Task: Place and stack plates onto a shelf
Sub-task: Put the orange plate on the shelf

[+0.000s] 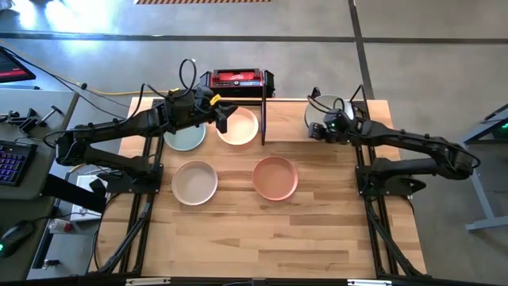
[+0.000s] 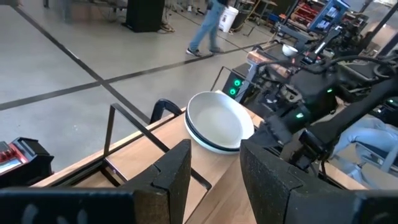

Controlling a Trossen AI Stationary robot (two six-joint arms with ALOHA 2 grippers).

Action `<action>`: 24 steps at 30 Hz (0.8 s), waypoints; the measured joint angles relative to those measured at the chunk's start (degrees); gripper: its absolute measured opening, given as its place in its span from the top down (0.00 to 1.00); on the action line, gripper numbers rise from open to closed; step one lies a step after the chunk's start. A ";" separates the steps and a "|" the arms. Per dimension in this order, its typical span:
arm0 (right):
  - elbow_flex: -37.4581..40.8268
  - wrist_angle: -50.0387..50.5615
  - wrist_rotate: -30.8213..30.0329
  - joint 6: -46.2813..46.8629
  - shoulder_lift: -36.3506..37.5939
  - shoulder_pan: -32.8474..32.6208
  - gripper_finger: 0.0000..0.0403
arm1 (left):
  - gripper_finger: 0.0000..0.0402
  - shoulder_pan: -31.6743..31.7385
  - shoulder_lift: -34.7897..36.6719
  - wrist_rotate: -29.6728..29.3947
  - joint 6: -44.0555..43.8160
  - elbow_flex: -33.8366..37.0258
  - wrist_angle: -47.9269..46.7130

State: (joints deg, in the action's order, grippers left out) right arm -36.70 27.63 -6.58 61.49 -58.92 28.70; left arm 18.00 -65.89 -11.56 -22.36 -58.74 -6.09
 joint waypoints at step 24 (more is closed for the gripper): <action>0.04 -8.63 7.93 2.75 -4.45 -18.20 0.67 | 0.68 -0.02 0.00 2.48 -11.10 0.00 -12.38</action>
State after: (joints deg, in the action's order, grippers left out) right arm -36.67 19.00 1.34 64.25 -63.37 10.50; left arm 17.98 -65.89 -9.08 -33.46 -58.74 -18.47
